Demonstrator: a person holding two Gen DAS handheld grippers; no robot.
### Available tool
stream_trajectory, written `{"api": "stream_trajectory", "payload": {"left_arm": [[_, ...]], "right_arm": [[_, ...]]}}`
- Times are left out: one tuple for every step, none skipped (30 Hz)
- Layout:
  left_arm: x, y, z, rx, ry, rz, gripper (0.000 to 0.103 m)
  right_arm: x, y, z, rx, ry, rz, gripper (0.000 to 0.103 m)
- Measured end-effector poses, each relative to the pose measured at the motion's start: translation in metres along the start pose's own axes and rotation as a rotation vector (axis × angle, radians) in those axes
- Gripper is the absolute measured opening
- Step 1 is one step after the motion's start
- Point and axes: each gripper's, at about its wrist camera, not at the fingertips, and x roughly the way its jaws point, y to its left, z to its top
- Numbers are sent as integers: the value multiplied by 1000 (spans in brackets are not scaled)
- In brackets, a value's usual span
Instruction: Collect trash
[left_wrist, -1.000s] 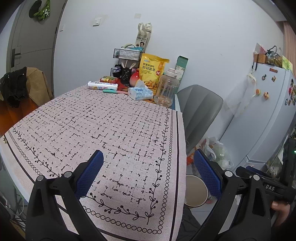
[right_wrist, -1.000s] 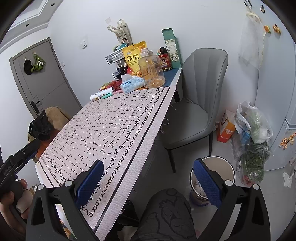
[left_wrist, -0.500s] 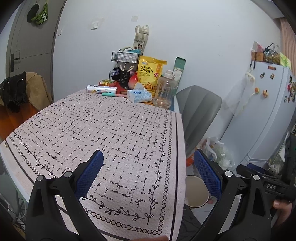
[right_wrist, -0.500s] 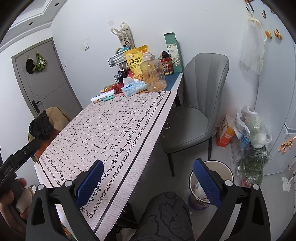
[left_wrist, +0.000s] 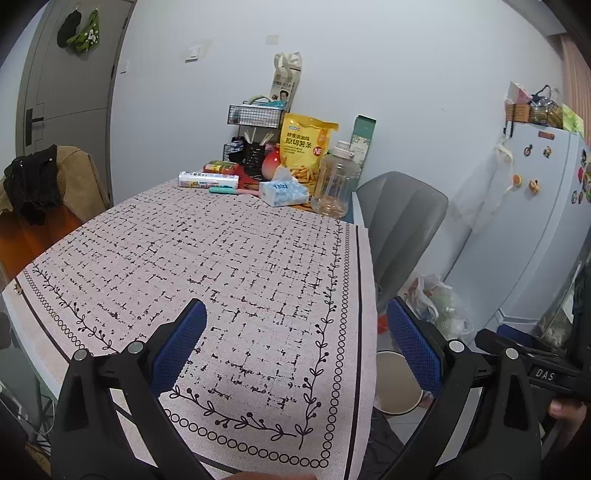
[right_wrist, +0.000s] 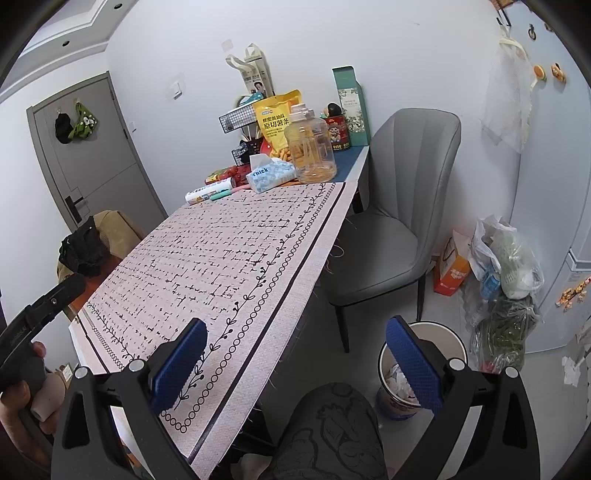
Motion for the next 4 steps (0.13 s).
{"api": "stream_trajectory", "payload": {"left_arm": [[0, 1, 0, -3, 1, -3, 97], [2, 3, -1, -6, 4, -6, 97], [3, 5, -2, -10, 9, -11, 97], [5, 8, -3, -17, 14, -12, 97]], "right_arm": [[1, 1, 0, -5, -2, 2, 95], [1, 3, 1, -12, -4, 3, 95], [1, 5, 1, -20, -6, 4, 95], [2, 8, 1, -30, -6, 7, 95]]}}
